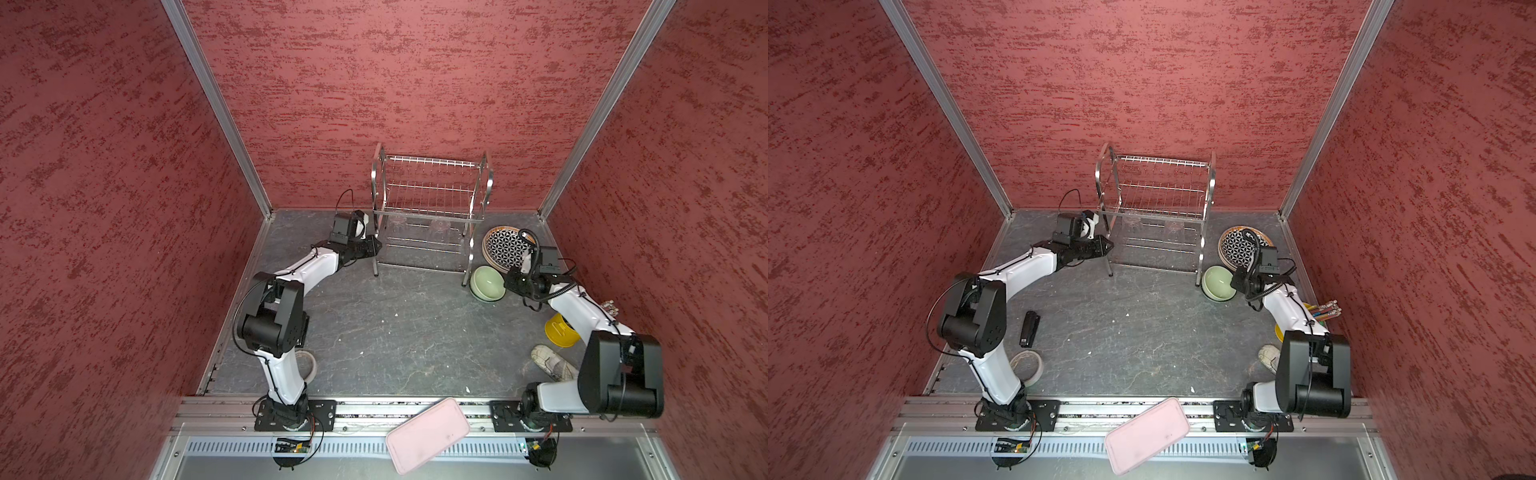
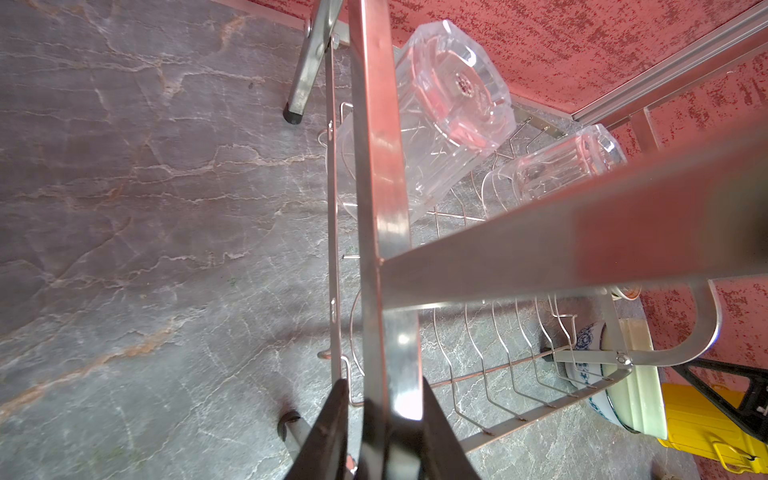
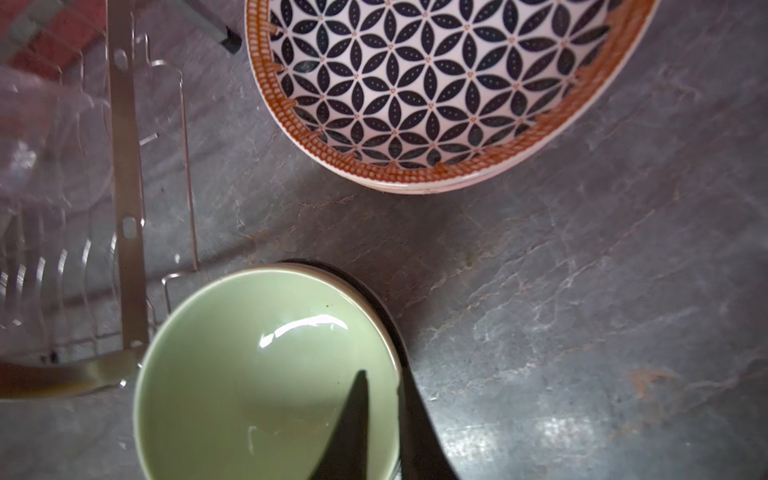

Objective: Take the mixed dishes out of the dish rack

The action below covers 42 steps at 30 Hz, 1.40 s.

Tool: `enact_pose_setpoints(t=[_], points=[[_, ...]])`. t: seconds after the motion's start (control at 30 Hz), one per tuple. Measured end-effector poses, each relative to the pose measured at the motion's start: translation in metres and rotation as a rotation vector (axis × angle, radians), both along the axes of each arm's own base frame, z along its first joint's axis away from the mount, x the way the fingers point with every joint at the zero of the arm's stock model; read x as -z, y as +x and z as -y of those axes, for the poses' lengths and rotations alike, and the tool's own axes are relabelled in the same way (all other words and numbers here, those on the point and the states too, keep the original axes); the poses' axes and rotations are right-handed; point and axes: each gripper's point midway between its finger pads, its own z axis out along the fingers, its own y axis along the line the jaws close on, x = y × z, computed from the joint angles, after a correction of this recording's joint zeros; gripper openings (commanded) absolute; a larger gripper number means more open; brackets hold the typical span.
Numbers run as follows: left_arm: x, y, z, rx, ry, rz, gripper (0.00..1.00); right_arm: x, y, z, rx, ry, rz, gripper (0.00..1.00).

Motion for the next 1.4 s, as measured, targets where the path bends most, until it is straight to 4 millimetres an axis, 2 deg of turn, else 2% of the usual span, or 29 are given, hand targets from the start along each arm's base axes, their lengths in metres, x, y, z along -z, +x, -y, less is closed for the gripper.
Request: enact_pose_setpoints(t=[0.2, 0.5, 0.7, 0.87, 1.03, 1.13, 1.2, 1.3, 1.4], points=[[0.0, 0.0, 0.0, 0.0, 0.0, 0.0, 0.28, 0.008, -0.003, -0.002, -0.007, 0.01, -0.017, 0.27], [0.0, 0.0, 0.0, 0.0, 0.0, 0.0, 0.28, 0.021, 0.006, -0.008, -0.029, 0.047, -0.025, 0.23], [0.0, 0.0, 0.0, 0.0, 0.0, 0.0, 0.28, 0.021, 0.018, -0.007, -0.033, 0.052, -0.001, 0.23], [0.0, 0.0, 0.0, 0.0, 0.0, 0.0, 0.28, 0.028, 0.017, -0.009, -0.036, 0.061, -0.021, 0.23], [0.0, 0.0, 0.0, 0.0, 0.001, 0.0, 0.28, 0.028, 0.017, -0.009, -0.037, 0.061, -0.02, 0.24], [0.0, 0.0, 0.0, 0.0, 0.001, 0.0, 0.28, 0.021, 0.014, -0.009, -0.037, 0.06, -0.015, 0.28], [0.0, 0.0, 0.0, 0.0, 0.001, 0.0, 0.28, 0.009, 0.011, -0.011, -0.04, 0.057, 0.005, 0.3], [0.0, 0.0, 0.0, 0.0, 0.001, 0.0, 0.28, -0.021, 0.008, -0.016, -0.05, 0.051, 0.078, 0.3], [0.0, 0.0, 0.0, 0.0, 0.0, 0.0, 0.28, -0.047, 0.005, -0.027, -0.075, 0.053, 0.147, 0.25]])
